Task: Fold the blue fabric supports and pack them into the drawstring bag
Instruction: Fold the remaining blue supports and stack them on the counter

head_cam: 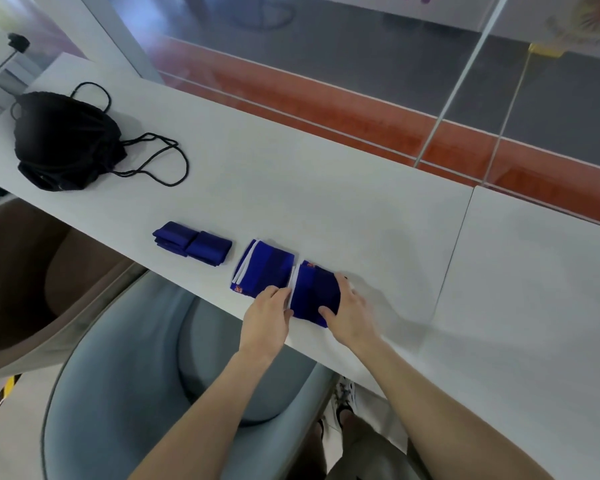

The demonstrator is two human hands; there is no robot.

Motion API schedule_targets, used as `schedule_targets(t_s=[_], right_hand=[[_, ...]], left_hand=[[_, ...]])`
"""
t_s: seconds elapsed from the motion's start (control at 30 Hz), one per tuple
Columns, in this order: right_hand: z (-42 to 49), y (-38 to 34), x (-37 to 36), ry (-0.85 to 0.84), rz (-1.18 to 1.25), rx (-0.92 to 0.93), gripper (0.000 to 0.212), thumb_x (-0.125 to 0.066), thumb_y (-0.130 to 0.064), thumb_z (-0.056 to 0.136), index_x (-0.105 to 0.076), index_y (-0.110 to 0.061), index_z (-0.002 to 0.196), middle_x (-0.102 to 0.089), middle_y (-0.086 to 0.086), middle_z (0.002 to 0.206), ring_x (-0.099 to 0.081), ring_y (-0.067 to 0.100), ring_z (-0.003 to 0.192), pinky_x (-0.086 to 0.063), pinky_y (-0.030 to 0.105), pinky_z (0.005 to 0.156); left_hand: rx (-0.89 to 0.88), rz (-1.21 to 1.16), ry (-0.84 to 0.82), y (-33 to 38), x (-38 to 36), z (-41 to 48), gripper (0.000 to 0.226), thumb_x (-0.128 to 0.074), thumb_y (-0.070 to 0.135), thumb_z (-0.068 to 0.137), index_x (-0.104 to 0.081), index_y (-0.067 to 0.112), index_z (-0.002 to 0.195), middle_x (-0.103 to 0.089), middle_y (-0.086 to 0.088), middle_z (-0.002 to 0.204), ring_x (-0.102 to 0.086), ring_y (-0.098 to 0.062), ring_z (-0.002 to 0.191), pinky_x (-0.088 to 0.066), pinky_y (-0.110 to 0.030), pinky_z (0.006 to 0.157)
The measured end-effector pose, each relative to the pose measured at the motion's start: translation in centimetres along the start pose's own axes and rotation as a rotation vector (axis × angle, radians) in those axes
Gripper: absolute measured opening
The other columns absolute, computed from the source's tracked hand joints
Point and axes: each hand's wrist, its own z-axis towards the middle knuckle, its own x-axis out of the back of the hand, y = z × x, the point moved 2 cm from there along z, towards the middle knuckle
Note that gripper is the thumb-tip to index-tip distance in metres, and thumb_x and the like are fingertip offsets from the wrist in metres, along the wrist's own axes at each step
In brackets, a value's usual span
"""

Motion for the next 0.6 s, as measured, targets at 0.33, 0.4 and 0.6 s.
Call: schedule_targets(t_s=[0.33, 0.4, 0.6], right_hand=[[-0.9, -0.8, 2.0, 0.015, -0.093, -0.015, 0.071, -0.071, -0.042, 0.095, -0.035, -0.026, 0.154, -0.068, 0.005, 0.124, -0.069, 0.03, 0.103, -0.06, 0.041, 0.084], [-1.7, -0.8, 3.3, 0.004, -0.215, -0.01, 0.063, -0.067, -0.041, 0.1, -0.042, -0.02, 0.154, -0.066, 0.007, 0.13, -0.069, 0.029, 0.109, -0.058, 0.04, 0.089], [-4.4, -2.5, 4.9, -0.116, -0.548, 0.009, 0.043, -0.06, -0.038, 0.104, -0.058, -0.016, 0.14, -0.064, 0.007, 0.131, -0.068, 0.028, 0.115, -0.056, 0.039, 0.095]], left_hand=[[0.016, 0.027, 0.055, -0.7, 2.0, 0.1, 0.021, -0.071, 0.024, 0.105, -0.076, 0.02, 0.126, -0.072, 0.006, 0.11, -0.07, -0.016, 0.094, -0.063, -0.038, 0.083], [0.008, 0.061, 0.012, -1.2, 3.1, -0.1, 0.022, -0.069, 0.026, 0.106, -0.074, 0.022, 0.127, -0.072, 0.007, 0.112, -0.07, -0.015, 0.095, -0.062, -0.036, 0.083], [-0.012, 0.253, -0.299, -3.5, 7.3, -0.8, 0.037, -0.062, 0.035, 0.108, -0.063, 0.028, 0.145, -0.069, 0.004, 0.138, -0.07, -0.019, 0.118, -0.058, -0.038, 0.1]])
